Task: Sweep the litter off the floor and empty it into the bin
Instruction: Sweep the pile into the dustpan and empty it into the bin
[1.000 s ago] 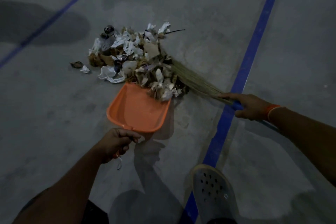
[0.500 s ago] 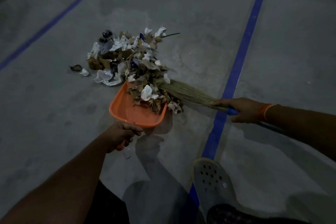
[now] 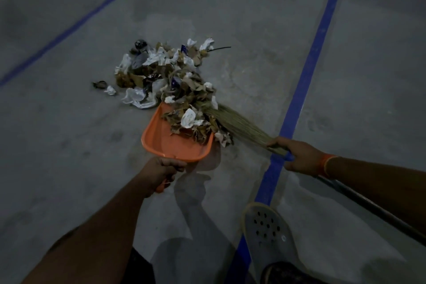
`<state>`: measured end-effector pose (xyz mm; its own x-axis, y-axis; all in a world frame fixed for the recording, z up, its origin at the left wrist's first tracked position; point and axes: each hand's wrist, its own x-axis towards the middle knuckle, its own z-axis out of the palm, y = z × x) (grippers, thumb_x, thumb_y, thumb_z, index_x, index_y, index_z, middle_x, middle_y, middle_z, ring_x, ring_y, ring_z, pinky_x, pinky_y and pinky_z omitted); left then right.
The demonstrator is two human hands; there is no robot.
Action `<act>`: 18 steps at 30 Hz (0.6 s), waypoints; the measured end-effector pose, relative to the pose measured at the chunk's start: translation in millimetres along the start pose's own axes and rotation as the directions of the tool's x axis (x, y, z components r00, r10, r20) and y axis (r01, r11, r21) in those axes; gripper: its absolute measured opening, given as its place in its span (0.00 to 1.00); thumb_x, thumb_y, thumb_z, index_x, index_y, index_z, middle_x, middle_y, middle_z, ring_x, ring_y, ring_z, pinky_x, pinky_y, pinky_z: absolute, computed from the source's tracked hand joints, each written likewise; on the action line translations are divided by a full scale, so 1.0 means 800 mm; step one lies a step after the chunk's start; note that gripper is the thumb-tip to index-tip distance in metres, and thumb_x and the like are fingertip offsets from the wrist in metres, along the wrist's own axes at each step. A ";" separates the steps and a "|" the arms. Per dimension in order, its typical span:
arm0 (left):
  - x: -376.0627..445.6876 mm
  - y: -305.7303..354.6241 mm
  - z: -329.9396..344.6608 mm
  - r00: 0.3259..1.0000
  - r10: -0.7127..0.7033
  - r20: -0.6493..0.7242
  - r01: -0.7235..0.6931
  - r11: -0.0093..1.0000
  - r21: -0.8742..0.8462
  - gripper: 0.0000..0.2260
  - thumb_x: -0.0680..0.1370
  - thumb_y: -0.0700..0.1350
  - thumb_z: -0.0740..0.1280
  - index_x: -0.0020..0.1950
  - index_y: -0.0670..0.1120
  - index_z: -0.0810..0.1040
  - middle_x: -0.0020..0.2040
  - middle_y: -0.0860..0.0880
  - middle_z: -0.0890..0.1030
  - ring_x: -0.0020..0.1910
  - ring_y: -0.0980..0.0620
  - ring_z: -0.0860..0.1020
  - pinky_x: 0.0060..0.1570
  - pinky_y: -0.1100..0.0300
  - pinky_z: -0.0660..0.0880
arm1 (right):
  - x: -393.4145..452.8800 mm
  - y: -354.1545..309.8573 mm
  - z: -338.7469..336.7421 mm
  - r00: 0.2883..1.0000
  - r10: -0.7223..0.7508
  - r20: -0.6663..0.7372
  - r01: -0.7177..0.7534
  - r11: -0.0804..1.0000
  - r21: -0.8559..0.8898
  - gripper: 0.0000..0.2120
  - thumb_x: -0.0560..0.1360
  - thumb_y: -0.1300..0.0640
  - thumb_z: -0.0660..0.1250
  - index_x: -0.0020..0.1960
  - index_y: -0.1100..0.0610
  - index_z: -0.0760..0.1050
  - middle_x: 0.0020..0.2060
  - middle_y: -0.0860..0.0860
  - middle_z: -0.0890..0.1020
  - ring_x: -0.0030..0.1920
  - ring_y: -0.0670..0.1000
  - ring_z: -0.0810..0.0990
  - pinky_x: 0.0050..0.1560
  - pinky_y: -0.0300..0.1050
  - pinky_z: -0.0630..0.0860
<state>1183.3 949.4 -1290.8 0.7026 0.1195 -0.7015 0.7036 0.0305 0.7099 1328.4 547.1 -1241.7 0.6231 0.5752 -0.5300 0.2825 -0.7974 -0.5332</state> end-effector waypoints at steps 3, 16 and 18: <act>-0.002 -0.005 0.009 1.000 0.017 -0.011 -0.017 0.998 -0.061 0.16 0.77 0.26 0.59 0.56 0.35 0.82 0.46 0.40 0.83 0.24 0.55 0.72 0.19 0.68 0.63 | -0.013 0.000 0.012 0.999 -0.027 -0.018 0.028 0.999 0.039 0.33 0.70 0.67 0.68 0.71 0.48 0.67 0.66 0.42 0.70 0.65 0.41 0.67 0.62 0.37 0.64; 0.006 -0.010 0.015 1.000 0.008 -0.021 -0.011 0.990 -0.138 0.17 0.77 0.26 0.59 0.51 0.40 0.85 0.46 0.42 0.84 0.26 0.53 0.70 0.21 0.67 0.62 | -0.066 0.021 0.029 0.991 -0.120 -0.054 0.127 0.978 0.168 0.35 0.68 0.66 0.67 0.70 0.41 0.69 0.68 0.37 0.72 0.68 0.35 0.69 0.67 0.31 0.64; 0.006 -0.012 0.013 1.000 0.012 -0.025 -0.015 0.991 -0.131 0.17 0.77 0.26 0.58 0.52 0.39 0.84 0.46 0.41 0.84 0.26 0.52 0.70 0.22 0.66 0.62 | -0.074 0.024 0.029 0.989 -0.120 -0.084 0.135 0.972 0.192 0.36 0.69 0.68 0.67 0.70 0.40 0.69 0.68 0.36 0.71 0.69 0.35 0.68 0.67 0.33 0.64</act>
<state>1180.9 939.7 -1301.7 0.7079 0.1448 -0.6913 0.6730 0.1584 0.7225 1280.3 501.8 -1236.1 0.6436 0.6497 -0.4046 0.2183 -0.6625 -0.7166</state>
